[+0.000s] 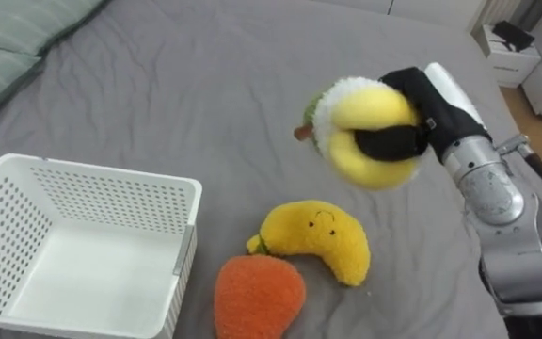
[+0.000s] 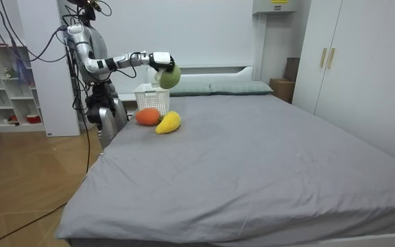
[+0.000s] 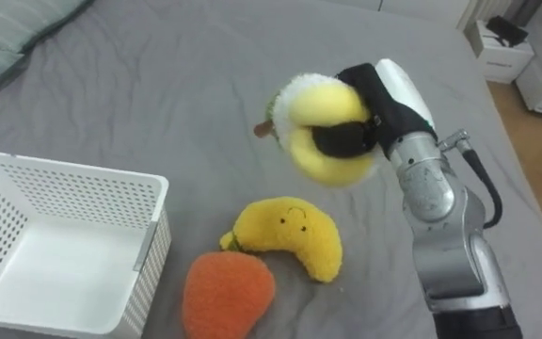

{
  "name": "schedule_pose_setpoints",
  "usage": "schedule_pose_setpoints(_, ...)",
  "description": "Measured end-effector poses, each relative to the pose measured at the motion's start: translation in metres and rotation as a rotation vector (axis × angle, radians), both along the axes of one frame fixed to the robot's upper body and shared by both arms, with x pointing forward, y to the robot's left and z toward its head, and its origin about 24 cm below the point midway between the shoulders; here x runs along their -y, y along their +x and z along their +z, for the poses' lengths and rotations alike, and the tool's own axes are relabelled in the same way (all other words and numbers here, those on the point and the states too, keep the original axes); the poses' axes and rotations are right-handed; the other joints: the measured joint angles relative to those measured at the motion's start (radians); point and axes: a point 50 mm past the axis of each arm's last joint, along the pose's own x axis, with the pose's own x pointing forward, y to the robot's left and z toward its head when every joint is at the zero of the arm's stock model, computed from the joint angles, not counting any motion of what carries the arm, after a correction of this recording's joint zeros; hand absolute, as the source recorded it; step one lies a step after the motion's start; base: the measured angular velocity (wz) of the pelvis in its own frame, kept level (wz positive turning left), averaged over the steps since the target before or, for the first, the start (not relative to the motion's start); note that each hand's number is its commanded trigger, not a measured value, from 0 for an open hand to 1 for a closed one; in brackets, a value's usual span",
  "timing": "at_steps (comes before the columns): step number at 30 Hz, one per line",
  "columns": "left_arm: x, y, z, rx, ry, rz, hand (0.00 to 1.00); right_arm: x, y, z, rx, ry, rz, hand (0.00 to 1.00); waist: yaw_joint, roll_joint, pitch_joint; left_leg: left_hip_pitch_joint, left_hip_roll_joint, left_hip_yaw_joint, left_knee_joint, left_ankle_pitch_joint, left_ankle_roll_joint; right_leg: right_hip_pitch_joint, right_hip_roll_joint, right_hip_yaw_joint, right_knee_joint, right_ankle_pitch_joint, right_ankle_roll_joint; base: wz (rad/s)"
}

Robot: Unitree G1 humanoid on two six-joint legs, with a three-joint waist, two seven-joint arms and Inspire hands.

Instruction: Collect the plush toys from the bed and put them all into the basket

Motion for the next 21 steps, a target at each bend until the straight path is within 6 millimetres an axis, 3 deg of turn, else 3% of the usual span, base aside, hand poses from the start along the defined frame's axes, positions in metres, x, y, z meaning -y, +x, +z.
schedule_pose_setpoints(2,0.0,0.003,0.0,0.008,0.001,0.0,0.0,-0.003,-0.001,0.005,0.014,-0.003,0.012,1.0,0.037,-0.006,-0.0029,-0.006,0.0,-0.003,0.001,0.001,0.0,-0.004,0.0,-0.005,0.001,0.0,0.0,0.04)
schedule_pose_setpoints(7,0.002,0.005,0.0,0.019,-0.004,0.011,0.0,-0.019,0.004,0.01,0.004,-0.031,0.083,1.0,0.06,-0.007,-0.0034,-0.022,-0.01,-0.041,0.017,0.004,0.003,0.002,-0.008,-0.034,0.0,0.0,0.0,0.21)
schedule_pose_setpoints(13,0.008,0.013,0.0,0.046,-0.019,-0.01,0.0,-0.04,0.006,0.01,-0.012,-0.057,0.165,1.0,0.122,0.002,0.0062,-0.03,-0.021,-0.089,0.034,0.008,0.004,0.021,-0.02,-0.075,0.001,-0.002,0.004,0.25)
schedule_pose_setpoints(16,0.013,0.016,-0.001,0.058,-0.032,-0.012,0.0,-0.048,0.005,0.006,-0.026,-0.064,0.191,1.0,0.145,0.002,0.0079,-0.043,-0.035,-0.126,0.034,0.019,0.005,0.02,-0.026,-0.081,0.001,-0.007,0.012,0.38)
schedule_pose_setpoints(19,0.015,0.02,0.0,0.072,-0.043,-0.018,0.0,-0.056,0.005,0.003,-0.033,-0.065,0.195,1.0,0.163,-0.002,0.0091,-0.063,-0.048,-0.164,0.032,0.035,0.005,0.015,-0.034,-0.114,-0.001,-0.01,0.016,0.37)
schedule_pose_setpoints(21,0.015,0.021,0.0,0.077,-0.047,-0.019,0.0,-0.062,0.007,0.001,-0.047,-0.072,0.213,1.0,0.193,-0.005,0.0095,-0.065,-0.05,-0.168,0.028,0.041,0.005,0.013,-0.036,-0.119,0.0,-0.01,0.016,0.17)
